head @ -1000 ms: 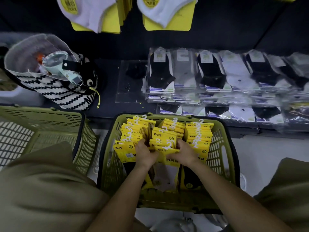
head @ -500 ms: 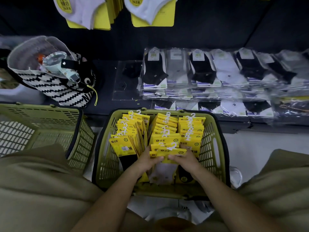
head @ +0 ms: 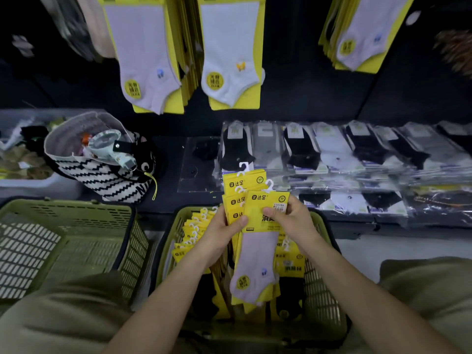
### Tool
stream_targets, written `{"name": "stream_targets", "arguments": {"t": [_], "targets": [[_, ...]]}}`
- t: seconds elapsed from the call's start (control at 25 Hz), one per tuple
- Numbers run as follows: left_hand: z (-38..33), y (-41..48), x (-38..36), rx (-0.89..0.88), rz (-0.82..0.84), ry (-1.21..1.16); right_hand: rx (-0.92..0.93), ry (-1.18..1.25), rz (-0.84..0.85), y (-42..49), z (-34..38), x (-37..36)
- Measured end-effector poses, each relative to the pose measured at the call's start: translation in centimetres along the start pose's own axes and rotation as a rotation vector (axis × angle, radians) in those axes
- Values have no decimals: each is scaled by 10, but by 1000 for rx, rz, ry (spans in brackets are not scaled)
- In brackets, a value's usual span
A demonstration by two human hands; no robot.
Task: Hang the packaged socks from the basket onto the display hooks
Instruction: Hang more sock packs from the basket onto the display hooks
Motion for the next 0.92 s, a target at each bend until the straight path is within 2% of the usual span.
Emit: {"name": "stream_targets", "arguments": {"t": [0.12, 0.28, 0.44, 0.68, 0.92], "targets": [[-37, 6, 15, -44, -93, 2, 58, 16, 18, 12, 37, 1], [-107, 20, 18, -197, -159, 53, 207, -16, 14, 28, 104, -2], [-159, 24, 11, -322, -158, 77, 331, -13, -44, 30, 161, 4], [-243, 18, 2, -511, -151, 103, 478, -47, -10, 33, 249, 0], [-333, 11, 36, -701, -386, 72, 605, -101, 39, 41, 332, -14]]}}
Point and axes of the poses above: each hand's wrist, its own y-axis towards the middle knuckle, its own x-axis out of the back of the hand, z = x × y, the point moved 9 cm from there along y, towards the middle knuckle, and after that the axes turned 1 degree about x, right-handed, at the moved point
